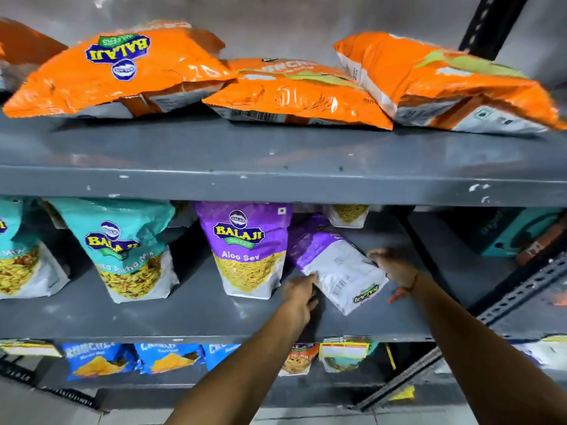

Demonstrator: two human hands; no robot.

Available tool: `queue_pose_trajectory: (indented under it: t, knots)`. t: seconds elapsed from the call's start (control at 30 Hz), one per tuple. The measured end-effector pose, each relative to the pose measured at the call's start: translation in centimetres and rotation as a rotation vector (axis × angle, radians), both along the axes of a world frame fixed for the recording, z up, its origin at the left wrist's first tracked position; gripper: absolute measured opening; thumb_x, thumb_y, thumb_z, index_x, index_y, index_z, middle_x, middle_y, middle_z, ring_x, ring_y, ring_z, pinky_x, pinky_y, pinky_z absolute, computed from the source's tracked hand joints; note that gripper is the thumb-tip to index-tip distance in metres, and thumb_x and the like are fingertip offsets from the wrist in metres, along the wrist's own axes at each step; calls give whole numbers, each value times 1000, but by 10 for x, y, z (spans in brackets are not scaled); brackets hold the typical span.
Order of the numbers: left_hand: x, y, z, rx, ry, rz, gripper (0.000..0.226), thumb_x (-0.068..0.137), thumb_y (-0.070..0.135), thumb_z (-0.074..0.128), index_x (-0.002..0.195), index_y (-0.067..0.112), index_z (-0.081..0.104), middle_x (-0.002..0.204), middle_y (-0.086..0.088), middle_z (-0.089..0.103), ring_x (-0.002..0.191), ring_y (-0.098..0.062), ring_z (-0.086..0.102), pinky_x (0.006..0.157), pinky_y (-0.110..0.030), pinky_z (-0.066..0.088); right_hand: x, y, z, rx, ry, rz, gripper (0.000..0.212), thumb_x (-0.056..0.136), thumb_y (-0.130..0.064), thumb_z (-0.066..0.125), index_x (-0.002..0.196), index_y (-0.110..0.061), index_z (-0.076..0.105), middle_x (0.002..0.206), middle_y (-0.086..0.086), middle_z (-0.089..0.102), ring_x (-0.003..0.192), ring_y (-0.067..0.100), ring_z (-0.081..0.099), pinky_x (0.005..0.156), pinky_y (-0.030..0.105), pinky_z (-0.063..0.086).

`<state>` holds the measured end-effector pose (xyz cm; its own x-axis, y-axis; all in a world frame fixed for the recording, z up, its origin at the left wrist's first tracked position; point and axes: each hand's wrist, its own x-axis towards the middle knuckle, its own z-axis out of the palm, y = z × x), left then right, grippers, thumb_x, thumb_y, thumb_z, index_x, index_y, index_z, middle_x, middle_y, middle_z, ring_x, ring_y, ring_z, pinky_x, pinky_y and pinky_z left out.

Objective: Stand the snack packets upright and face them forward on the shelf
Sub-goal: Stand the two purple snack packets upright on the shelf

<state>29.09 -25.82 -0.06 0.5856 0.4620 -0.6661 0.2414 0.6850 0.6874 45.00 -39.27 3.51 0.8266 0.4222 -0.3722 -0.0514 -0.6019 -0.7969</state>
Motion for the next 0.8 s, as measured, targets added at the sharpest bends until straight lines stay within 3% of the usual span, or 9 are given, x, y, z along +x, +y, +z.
queue_pose_trajectory:
  t: [0.1,0.17,0.33,0.4,0.5,0.57,0.63,0.7,0.8]
  knots:
    - [16,-3,-11,72,19,53,14,89,22,64,94,9,65,107,-15,69,97,-28,65,64,-30,51,29,-1,-29,42,20,98,66,71,-55,70,101,4,68,108,21,70,85,24,58,84,44,48]
    - [22,-3,-20,123,58,116,16,85,20,68,74,12,61,94,-15,69,87,-30,68,71,-37,58,45,-2,-46,106,54,118,68,67,-47,77,96,13,66,93,23,70,82,22,56,77,36,46]
    - [36,8,-68,227,134,225,18,52,31,74,62,17,69,84,-13,77,85,-32,74,86,-50,59,32,0,-35,187,18,13,8,85,3,61,86,7,68,62,4,69,51,6,64,52,16,52]
    - [33,2,-60,276,116,244,8,56,26,72,55,34,71,74,-7,73,88,-33,73,86,-52,58,31,-1,-39,142,-25,-14,13,84,1,62,92,8,70,73,9,71,64,14,65,61,22,52]
    - [14,-19,-13,401,73,237,29,77,7,65,51,19,67,67,-5,68,80,-27,68,92,-43,56,17,-12,-38,134,-82,27,18,87,0,56,84,-9,71,86,10,71,76,17,60,62,23,47]
    - [13,-24,-9,466,14,285,32,80,-1,62,53,15,66,65,-4,71,71,-12,65,92,-33,52,10,-23,-34,183,-180,8,28,89,2,50,77,-17,66,85,6,70,78,15,59,67,24,46]
    - [16,-23,-5,565,-113,289,33,77,8,71,52,29,71,56,15,67,63,4,58,84,-30,49,5,-31,-26,241,-293,-2,26,91,-1,48,79,-17,64,87,9,70,79,15,58,74,30,46]
    - [22,-21,1,669,-212,242,29,75,16,74,55,37,70,58,19,62,66,-2,54,77,-32,47,5,-37,-17,257,-413,-42,21,92,-6,49,84,-20,62,89,10,69,80,19,59,77,33,46]
    - [36,-13,19,767,-299,212,11,83,5,70,83,13,77,81,-1,69,77,-12,58,78,-29,50,6,-42,-6,213,-633,-93,14,92,-12,48,90,-17,60,85,8,67,75,26,60,70,33,44]
